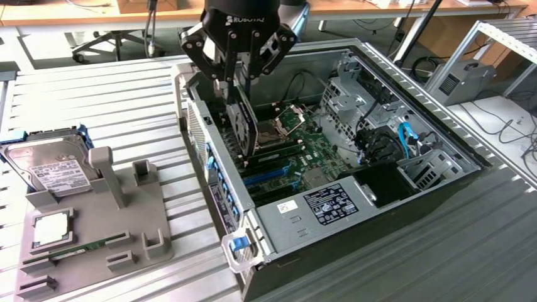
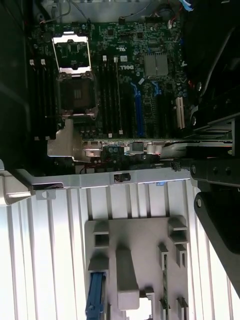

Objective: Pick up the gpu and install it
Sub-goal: 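Pick up the gpu and move the gpu toward the slot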

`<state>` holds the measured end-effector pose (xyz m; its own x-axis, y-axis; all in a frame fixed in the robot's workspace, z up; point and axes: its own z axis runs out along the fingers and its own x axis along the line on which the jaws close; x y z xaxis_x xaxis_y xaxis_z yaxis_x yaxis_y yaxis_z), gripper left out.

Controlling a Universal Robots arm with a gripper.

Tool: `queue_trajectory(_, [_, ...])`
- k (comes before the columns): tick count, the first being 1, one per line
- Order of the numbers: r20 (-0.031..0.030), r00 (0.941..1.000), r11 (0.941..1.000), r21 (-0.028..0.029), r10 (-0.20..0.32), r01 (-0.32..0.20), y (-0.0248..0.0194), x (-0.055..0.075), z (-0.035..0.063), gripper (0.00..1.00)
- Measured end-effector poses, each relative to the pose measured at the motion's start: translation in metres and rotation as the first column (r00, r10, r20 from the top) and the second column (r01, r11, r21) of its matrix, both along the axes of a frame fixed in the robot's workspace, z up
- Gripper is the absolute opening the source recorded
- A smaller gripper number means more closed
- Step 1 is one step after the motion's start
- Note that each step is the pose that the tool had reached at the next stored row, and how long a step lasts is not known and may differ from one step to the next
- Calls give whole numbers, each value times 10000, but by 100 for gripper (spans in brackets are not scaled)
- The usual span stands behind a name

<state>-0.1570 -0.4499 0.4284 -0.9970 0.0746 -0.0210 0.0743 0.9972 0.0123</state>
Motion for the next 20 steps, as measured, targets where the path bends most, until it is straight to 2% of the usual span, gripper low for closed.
queue_trajectory(20, [0,10000,10000,-58,0,0,0,234,-34,26])
